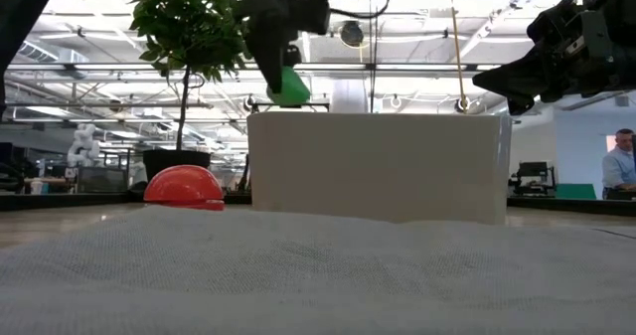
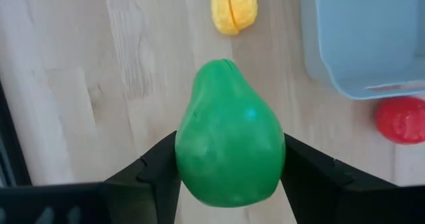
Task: Pick and placing Produce into tupperware
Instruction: Put the green pear into the gray bin
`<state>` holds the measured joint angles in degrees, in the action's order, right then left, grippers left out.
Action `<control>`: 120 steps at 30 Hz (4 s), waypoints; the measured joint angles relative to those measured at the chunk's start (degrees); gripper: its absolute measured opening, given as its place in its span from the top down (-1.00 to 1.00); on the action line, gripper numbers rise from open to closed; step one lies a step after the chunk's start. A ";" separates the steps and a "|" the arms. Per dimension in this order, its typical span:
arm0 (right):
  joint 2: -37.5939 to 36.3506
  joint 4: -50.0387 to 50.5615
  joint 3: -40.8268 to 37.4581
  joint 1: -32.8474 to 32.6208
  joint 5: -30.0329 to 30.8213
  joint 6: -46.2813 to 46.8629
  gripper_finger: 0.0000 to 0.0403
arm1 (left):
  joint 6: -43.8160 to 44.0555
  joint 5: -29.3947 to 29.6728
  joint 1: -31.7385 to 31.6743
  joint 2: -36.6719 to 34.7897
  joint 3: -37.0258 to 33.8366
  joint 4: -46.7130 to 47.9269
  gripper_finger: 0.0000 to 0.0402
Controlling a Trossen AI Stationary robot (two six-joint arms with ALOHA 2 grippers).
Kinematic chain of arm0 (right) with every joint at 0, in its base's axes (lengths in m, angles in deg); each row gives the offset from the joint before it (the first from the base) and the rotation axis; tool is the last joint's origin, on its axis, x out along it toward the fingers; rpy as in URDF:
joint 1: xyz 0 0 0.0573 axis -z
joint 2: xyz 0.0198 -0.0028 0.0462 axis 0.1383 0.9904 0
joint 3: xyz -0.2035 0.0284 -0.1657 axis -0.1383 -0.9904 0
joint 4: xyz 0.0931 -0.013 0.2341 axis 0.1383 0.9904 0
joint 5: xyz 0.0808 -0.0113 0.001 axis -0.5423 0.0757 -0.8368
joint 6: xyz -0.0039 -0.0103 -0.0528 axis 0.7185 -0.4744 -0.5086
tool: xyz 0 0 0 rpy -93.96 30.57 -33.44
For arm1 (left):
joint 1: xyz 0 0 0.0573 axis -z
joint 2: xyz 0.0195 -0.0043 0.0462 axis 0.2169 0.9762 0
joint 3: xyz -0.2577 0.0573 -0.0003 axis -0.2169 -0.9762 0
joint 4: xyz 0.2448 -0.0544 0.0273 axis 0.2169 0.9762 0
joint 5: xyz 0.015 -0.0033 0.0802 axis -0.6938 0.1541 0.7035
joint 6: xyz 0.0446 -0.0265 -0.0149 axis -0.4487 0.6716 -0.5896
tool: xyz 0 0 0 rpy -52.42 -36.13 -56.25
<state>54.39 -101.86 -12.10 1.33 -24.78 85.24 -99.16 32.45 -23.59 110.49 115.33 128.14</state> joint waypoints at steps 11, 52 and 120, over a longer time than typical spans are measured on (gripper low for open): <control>0.00 0.00 0.01 0.01 0.00 -0.02 1.00 | 2.50 -0.05 2.20 -0.01 2.80 -0.83 -0.04; 0.22 -0.45 0.00 0.00 0.02 0.00 1.00 | 6.37 -6.12 14.16 6.05 2.07 -17.09 -0.04; 1.46 -1.38 0.00 0.00 0.02 -0.24 1.00 | -3.04 -7.02 14.60 16.80 -7.82 -21.91 -0.04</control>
<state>55.85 -103.24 -12.10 1.33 -24.75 85.00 -102.21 25.42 -9.00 127.29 107.51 106.23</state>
